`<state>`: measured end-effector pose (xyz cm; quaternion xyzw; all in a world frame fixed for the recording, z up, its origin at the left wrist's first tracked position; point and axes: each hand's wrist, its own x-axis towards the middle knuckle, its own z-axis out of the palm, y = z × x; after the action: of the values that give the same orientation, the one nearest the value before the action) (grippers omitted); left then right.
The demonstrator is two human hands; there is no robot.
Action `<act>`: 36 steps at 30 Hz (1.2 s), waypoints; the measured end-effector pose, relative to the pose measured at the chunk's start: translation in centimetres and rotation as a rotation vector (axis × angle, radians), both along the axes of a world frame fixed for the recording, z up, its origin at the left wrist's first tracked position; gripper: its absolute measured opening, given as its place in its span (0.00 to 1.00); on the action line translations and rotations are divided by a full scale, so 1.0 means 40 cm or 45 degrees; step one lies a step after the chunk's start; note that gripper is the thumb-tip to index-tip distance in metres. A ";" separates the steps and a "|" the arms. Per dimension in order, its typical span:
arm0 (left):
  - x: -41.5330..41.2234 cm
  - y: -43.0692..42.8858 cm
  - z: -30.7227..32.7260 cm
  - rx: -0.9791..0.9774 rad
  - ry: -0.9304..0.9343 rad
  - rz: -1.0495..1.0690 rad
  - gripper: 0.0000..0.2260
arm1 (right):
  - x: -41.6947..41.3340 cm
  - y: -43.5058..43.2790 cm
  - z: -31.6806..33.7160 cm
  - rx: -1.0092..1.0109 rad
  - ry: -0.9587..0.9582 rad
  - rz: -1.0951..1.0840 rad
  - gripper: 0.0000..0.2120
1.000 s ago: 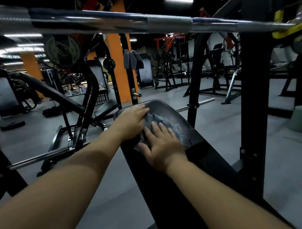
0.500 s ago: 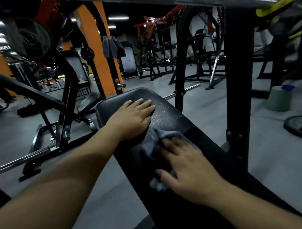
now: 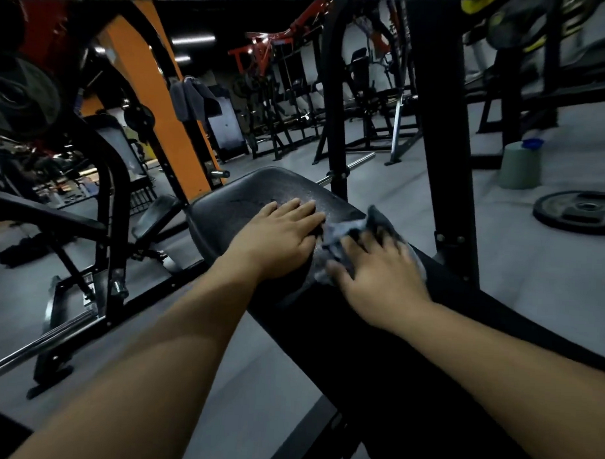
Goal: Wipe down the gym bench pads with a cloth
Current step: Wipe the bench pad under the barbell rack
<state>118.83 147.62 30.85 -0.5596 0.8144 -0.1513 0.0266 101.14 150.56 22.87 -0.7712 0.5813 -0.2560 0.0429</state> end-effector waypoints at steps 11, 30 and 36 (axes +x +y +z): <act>-0.105 0.016 -0.061 0.028 0.007 -0.226 0.24 | -0.064 -0.012 -0.037 0.046 0.006 -0.238 0.33; -0.079 0.034 -0.076 0.131 -0.115 -0.491 0.32 | -0.215 0.202 -0.124 0.165 0.000 -0.027 0.37; -0.078 0.024 -0.080 0.118 -0.130 -0.486 0.34 | -0.149 0.106 -0.101 0.207 -0.018 -0.175 0.40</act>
<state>115.72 148.59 27.64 -0.3849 0.9094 -0.1443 0.0644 95.18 154.79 18.83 -0.7218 0.6512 -0.2157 0.0918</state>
